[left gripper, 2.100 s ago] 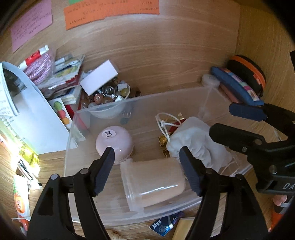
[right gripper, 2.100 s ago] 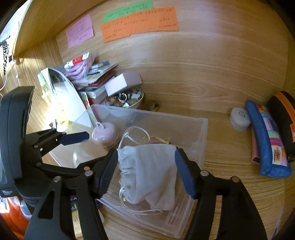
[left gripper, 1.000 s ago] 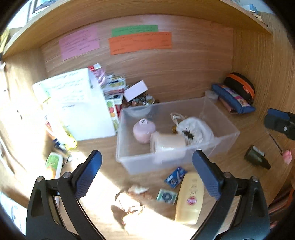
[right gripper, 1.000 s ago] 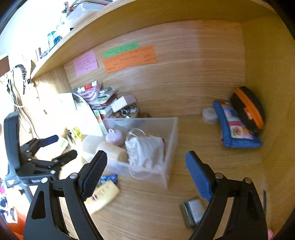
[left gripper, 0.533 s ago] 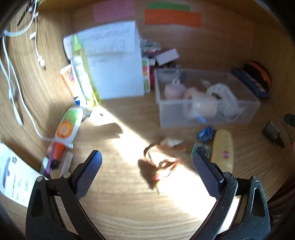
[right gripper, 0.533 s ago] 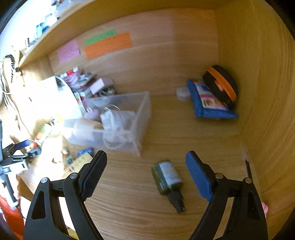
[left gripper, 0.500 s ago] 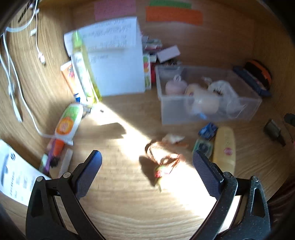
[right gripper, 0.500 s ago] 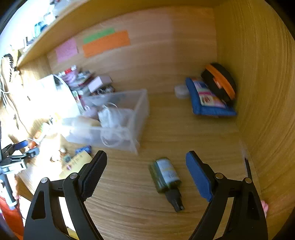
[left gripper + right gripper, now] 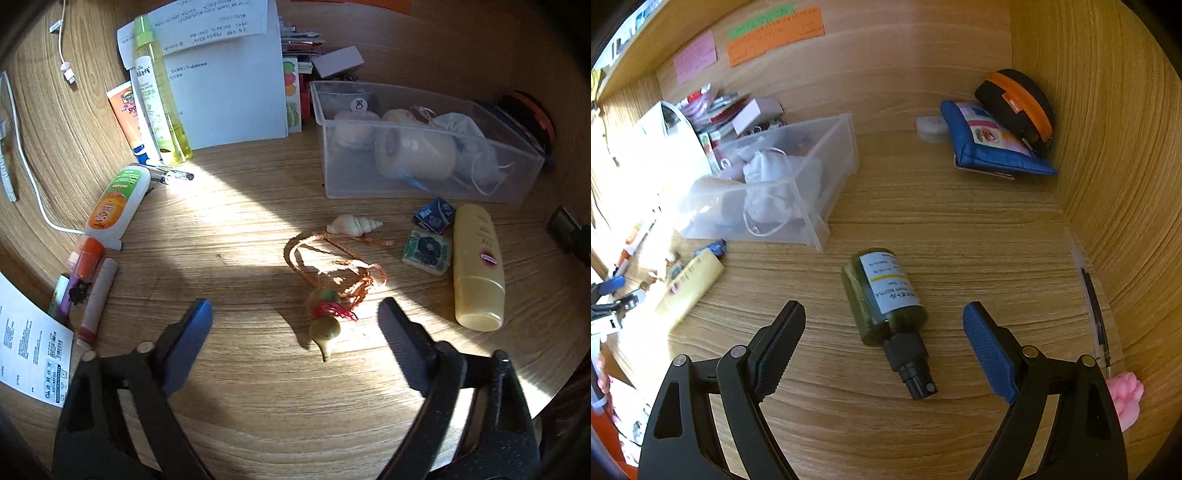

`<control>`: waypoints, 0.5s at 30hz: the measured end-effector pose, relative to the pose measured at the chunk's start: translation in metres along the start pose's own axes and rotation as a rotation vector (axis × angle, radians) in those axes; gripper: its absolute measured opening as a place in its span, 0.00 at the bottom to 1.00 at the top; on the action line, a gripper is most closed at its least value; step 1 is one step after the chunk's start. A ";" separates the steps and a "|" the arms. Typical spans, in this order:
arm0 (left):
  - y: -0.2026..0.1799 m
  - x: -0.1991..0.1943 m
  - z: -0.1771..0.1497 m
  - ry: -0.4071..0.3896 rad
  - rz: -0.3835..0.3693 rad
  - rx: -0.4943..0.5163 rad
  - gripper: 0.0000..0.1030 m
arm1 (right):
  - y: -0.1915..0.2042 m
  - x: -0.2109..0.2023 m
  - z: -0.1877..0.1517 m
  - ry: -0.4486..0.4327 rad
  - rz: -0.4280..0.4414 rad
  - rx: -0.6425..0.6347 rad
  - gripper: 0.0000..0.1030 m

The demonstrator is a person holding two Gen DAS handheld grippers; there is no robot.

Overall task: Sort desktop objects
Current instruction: 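Grasp the green pump bottle with the right gripper while the left grasps the beaded ornament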

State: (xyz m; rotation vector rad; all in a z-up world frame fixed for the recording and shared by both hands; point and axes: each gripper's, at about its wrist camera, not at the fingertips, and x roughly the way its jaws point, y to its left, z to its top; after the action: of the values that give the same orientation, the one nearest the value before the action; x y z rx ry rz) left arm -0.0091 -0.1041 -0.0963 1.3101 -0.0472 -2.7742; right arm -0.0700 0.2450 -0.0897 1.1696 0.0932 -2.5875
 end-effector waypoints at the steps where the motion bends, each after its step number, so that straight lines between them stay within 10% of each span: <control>1: 0.000 0.002 0.000 0.008 -0.004 0.001 0.75 | 0.000 0.002 0.000 0.004 0.005 -0.010 0.83; 6: -0.001 0.005 0.000 0.016 -0.010 0.000 0.64 | 0.001 0.014 0.005 0.019 -0.014 -0.037 0.80; 15: 0.001 0.004 -0.001 0.009 -0.050 -0.008 0.39 | 0.009 0.032 0.006 0.065 -0.021 -0.082 0.45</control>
State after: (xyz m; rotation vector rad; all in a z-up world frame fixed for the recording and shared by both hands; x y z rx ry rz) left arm -0.0102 -0.1054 -0.0999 1.3399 -0.0023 -2.8065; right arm -0.0919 0.2276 -0.1087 1.2288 0.2250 -2.5385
